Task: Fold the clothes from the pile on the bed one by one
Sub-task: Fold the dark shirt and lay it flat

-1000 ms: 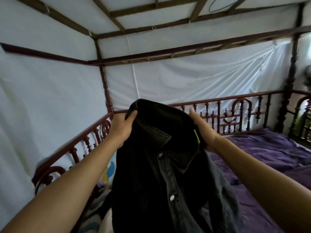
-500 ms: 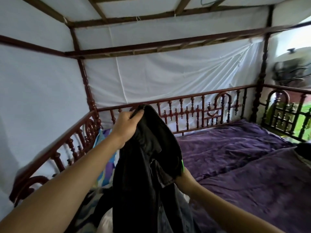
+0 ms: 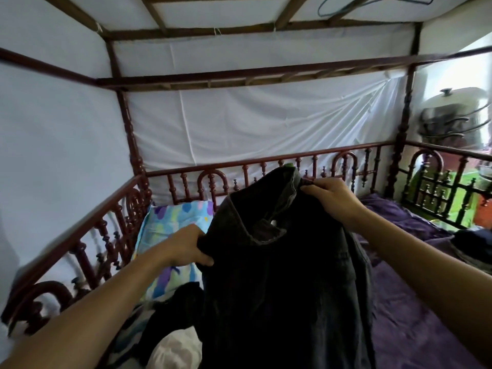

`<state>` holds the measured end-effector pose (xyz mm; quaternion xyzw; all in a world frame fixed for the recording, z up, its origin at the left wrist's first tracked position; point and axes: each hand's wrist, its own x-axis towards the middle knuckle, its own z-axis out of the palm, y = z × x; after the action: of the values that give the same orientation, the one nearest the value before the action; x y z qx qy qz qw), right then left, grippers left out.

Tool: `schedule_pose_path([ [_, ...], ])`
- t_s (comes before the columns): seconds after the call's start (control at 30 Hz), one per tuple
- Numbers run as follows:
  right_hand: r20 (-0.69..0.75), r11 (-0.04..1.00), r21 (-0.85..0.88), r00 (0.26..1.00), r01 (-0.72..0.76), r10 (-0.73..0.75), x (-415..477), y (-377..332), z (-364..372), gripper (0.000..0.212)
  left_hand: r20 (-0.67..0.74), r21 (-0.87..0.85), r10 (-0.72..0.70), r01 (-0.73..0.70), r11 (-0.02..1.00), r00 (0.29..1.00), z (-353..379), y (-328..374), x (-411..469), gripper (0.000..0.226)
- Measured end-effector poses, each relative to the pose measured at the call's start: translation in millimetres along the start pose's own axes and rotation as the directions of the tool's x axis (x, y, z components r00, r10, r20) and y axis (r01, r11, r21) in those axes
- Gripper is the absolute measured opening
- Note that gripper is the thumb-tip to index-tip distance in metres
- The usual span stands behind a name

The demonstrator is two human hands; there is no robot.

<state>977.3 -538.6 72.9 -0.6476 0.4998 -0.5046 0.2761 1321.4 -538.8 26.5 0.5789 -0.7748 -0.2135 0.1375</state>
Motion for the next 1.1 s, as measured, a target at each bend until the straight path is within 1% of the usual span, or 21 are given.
schedule_pose_path([
  [0.03,-0.013,1.000,-0.016,1.000,0.006,-0.006,1,1,-5,0.027,-0.021,-0.073,-0.025,0.023,0.997,0.999,8,-7,4,0.017],
  [0.07,-0.015,0.999,-0.033,1.000,0.011,-0.012,1,3,-10,0.025,-0.052,-0.215,-0.051,0.039,0.976,0.997,16,-11,6,0.015],
  [0.1,-0.007,0.999,-0.050,1.000,0.018,-0.019,1,6,-15,0.025,-0.084,-0.399,-0.089,0.048,0.916,0.992,23,-11,8,0.013],
  [0.17,0.004,0.998,-0.058,1.000,0.026,-0.025,-2,11,-23,0.028,-0.091,-0.737,-0.173,0.051,0.674,0.981,33,-1,14,0.010],
  [0.2,0.011,0.999,-0.028,1.000,0.017,-0.017,-3,12,-28,0.031,-0.070,-0.837,-0.186,0.043,0.545,0.980,37,6,17,0.012],
  [0.23,0.026,1.000,0.003,1.000,-0.005,0.005,-4,13,-34,0.038,-0.054,-0.880,-0.170,0.033,0.474,0.984,40,13,20,0.014],
  [0.27,0.063,0.999,0.003,0.997,-0.040,0.040,-6,12,-41,0.045,-0.046,-0.887,-0.123,0.016,0.461,0.991,42,18,22,0.015],
  [0.33,0.212,0.987,-0.097,0.966,-0.130,0.148,-10,12,-58,0.055,-0.035,-0.831,0.012,-0.036,0.555,0.999,43,27,22,0.012],
  [0.37,0.298,0.968,-0.174,0.928,-0.179,0.225,-12,16,-68,0.059,-0.024,-0.769,0.070,-0.063,0.636,0.997,42,28,21,0.009],
  [0.43,0.411,0.898,-0.365,0.823,-0.245,0.392,-19,25,-84,0.061,0.009,-0.588,0.156,-0.121,0.800,0.988,36,25,22,0.017],
  [0.5,0.440,0.813,-0.521,0.734,-0.260,0.517,-30,36,-94,0.055,-0.039,-0.383,0.193,-0.193,0.903,0.980,28,20,28,0.027],
  [0.57,0.431,0.761,-0.606,0.709,-0.231,0.558,-40,41,-98,0.033,-0.182,-0.215,0.232,-0.268,0.939,0.956,20,15,35,0.037],
  [0.6,0.423,0.760,-0.610,0.718,-0.226,0.553,-44,42,-100,0.017,-0.245,-0.158,0.255,-0.298,0.941,0.935,16,14,38,0.038],
  [0.63,0.413,0.770,-0.598,0.738,-0.222,0.534,-48,39,-100,0.008,-0.301,-0.121,0.278,-0.326,0.938,0.912,14,14,41,0.040],
  [0.73,0.372,0.831,-0.538,0.844,-0.142,0.386,-53,32,-100,0.019,-0.449,-0.024,0.328,-0.378,0.925,0.831,1,12,47,0.044],
  [0.8,0.393,0.923,-0.373,0.885,-0.095,0.250,-59,22,-95,0.031,-0.561,0.064,0.338,-0.368,0.928,0.756,-13,13,52,0.043],
  [0.83,0.398,0.964,-0.241,0.895,-0.108,0.200,-62,17,-93,0.033,-0.628,0.094,0.334,-0.357,0.929,0.703,-21,15,57,0.040],
  [0.9,0.392,0.983,0.014,0.905,-0.182,0.162,-66,13,-92,0.031,-0.727,0.057,0.292,-0.369,0.928,0.622,-33,24,69,0.030],
  [0.93,0.364,0.974,0.097,0.918,-0.207,0.159,-66,15,-91,0.030,-0.737,0.008,0.265,-0.384,0.923,0.621,-36,29,76,0.025],
  [1.0,0.232,0.962,0.151,0.954,-0.228,0.190,-67,28,-91,0.025,-0.661,-0.020,0.249,-0.349,0.937,0.707,-28,36,95,0.021],
  [1.1,0.020,0.970,0.050,0.971,-0.239,0.238,-75,69,-94,0.027,-0.465,0.221,0.301,-0.220,0.950,0.833,8,38,126,0.027],
])
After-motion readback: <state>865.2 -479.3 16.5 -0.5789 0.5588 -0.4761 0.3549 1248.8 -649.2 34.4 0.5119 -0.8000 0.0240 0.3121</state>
